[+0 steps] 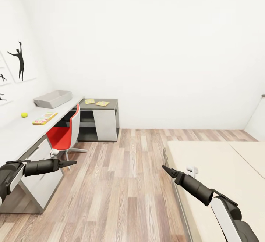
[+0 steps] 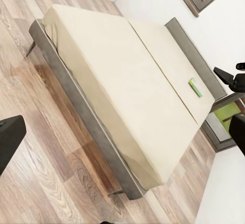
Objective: Put all the toys in the child's room - the three board games (two on the bed and one on the table), the two jigsaw puzzles on the table, and the tennis ball on the table - inside the toy box on the table in the child's room.
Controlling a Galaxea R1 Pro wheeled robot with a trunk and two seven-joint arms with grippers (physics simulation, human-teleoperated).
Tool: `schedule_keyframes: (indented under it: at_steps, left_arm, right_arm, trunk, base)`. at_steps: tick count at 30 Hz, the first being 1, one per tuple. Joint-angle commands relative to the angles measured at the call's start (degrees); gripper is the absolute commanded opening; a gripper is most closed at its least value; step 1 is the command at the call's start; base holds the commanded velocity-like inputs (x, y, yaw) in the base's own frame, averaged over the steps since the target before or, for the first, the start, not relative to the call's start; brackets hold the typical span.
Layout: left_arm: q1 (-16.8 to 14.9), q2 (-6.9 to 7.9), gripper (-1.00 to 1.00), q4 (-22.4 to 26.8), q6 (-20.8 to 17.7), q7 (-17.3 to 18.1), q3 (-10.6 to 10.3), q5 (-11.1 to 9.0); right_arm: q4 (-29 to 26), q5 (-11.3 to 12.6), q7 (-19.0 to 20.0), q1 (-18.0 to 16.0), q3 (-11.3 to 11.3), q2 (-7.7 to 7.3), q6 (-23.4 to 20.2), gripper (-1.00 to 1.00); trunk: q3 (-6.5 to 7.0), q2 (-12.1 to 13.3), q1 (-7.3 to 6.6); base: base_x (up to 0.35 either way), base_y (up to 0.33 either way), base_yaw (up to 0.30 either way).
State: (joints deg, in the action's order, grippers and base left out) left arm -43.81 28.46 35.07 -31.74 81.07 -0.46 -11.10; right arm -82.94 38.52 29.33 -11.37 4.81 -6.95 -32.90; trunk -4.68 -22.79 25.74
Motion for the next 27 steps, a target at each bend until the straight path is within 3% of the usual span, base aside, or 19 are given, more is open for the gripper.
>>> schedule_keyframes:
  at_steps: [1, 13, 27]
  left_arm:
    - [-0.05, 0.02, 1.0, 0.0, -0.6, 0.14, -0.06, -0.15]
    - [-0.05, 0.02, 1.0, 0.0, -0.6, 0.14, -0.06, -0.15]
    - [-0.05, 0.02, 1.0, 0.0, -0.6, 0.14, -0.06, -0.15]
  right_arm:
    - [-0.03, 0.36, 0.03, -0.05, 0.07, 0.01, -0.47, 1.0]
    - [-0.03, 0.41, 0.03, -0.05, 0.11, 0.01, -0.49, 1.0]
    - [0.08, 0.42, -0.1, -0.05, 0.24, 0.09, -0.37, 1.0]
  trunk:
    - [-0.06, -0.13, 0.04]
    - [0.87, -0.13, 0.04]
    - [1.01, -0.13, 0.04]
  base:
    - [0.0, 0.0, 0.045]
    - [0.0, 0.0, 0.074]
    - [0.0, 0.0, 0.013]
